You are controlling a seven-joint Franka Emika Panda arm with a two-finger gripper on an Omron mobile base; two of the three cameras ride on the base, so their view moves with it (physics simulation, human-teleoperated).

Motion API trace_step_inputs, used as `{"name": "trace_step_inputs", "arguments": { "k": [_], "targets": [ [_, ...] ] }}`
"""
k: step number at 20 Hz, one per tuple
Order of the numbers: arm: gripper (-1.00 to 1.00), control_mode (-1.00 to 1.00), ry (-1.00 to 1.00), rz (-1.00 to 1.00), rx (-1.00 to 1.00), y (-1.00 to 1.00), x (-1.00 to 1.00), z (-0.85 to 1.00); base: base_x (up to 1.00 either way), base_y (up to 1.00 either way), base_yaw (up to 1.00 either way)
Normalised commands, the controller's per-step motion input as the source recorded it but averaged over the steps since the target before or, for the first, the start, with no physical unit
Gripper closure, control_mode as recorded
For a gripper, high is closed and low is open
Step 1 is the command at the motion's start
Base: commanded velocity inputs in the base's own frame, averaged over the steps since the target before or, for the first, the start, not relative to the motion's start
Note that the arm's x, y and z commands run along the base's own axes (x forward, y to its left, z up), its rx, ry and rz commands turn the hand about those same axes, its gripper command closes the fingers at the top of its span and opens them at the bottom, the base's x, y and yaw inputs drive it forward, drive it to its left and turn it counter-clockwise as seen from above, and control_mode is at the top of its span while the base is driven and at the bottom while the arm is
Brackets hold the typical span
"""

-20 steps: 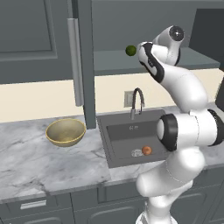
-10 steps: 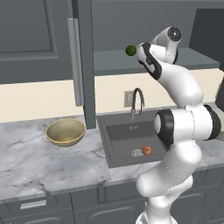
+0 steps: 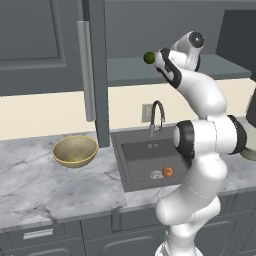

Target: Pick the limes from the cabinet and place them in one bowl. Pick the onion from the sink and place it in the other bowl.

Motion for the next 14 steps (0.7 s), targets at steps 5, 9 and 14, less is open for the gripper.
{"name": "trace_step_inputs", "arguments": {
  "k": [5, 9, 14],
  "targets": [
    [-1.00, -1.00, 0.01, 0.01, 0.00, -0.04, 0.24, -0.05, 0.00, 0.00, 0.00],
    [1.00, -1.00, 0.04, 0.00, 0.00, 0.00, 0.10, -0.17, 0.00, 0.00, 0.00],
    [1.00, -1.00, 0.11, 0.00, 0.00, 0.00, -0.01, -0.30, 0.00, 0.00, 0.00]
  ]
}}
